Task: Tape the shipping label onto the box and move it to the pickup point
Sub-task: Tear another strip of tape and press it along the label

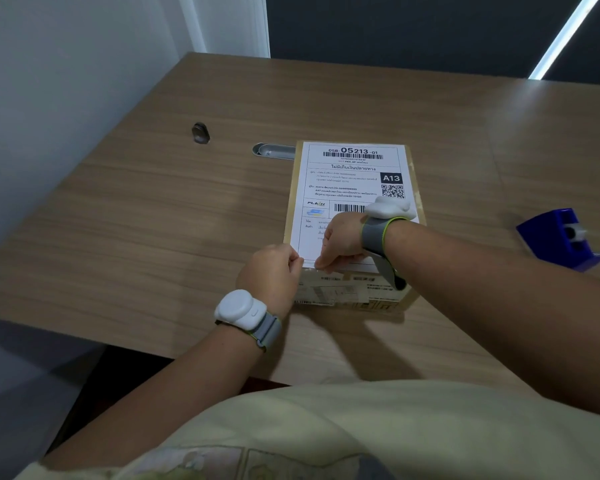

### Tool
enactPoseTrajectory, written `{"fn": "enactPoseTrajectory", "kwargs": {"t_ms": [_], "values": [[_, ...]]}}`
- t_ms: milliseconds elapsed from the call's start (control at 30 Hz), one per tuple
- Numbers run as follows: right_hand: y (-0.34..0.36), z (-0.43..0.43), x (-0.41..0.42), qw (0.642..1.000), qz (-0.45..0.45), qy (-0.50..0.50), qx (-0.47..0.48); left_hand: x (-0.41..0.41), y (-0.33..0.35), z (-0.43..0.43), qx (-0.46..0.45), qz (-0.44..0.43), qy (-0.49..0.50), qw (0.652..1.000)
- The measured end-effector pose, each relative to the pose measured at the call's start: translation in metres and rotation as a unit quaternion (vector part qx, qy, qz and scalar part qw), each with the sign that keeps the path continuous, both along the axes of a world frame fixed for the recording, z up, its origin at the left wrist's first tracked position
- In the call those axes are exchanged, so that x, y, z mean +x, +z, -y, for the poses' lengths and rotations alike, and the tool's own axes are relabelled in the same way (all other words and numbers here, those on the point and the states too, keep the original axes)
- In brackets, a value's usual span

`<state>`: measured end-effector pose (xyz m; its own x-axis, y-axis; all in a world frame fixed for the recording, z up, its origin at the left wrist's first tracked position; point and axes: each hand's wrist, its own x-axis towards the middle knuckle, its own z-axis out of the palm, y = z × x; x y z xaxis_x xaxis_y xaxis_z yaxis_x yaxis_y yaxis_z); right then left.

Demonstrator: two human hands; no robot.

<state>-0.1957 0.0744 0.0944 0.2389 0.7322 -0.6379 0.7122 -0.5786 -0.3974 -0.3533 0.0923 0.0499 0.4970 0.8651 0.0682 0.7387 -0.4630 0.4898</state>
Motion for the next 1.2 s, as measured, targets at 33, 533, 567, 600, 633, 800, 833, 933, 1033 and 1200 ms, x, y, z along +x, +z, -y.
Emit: {"fn": "enactPoseTrajectory", "kwargs": {"t_ms": [33,533,567,600,633,800,833,933,1033,1200], "values": [[0.000,0.000,0.000,1.000,0.002,0.000,-0.001,0.000,-0.001,0.000,0.000,0.003,-0.001,1.000],[0.000,0.000,-0.007,0.999,0.047,0.015,0.007,0.004,0.004,-0.002,-0.047,0.019,0.044,0.998],[0.000,-0.001,-0.007,0.998,0.056,0.020,0.006,0.005,0.003,-0.002,-0.060,0.025,0.055,0.996],[0.000,0.000,-0.008,0.997,0.071,0.033,0.004,0.005,0.002,-0.004,-0.075,0.035,0.068,0.994],[0.000,0.000,-0.010,0.995,0.089,0.051,0.000,0.005,0.001,-0.005,-0.090,0.048,0.083,0.991],[-0.005,0.005,-0.004,0.985,0.149,0.087,-0.007,0.001,-0.005,-0.017,-0.216,0.136,0.142,0.956],[-0.006,0.006,-0.002,0.986,0.140,0.088,-0.001,0.000,-0.007,-0.018,-0.250,0.153,0.148,0.945],[-0.007,0.016,0.002,0.996,0.062,0.049,0.051,-0.001,-0.015,-0.018,-0.309,0.211,0.166,0.912],[-0.009,0.026,0.000,0.994,0.018,0.027,0.107,-0.004,-0.017,-0.015,-0.247,0.202,0.157,0.935],[-0.015,0.039,-0.006,0.983,0.028,0.046,0.176,-0.023,-0.030,-0.014,0.083,0.146,-0.068,0.984]]}}
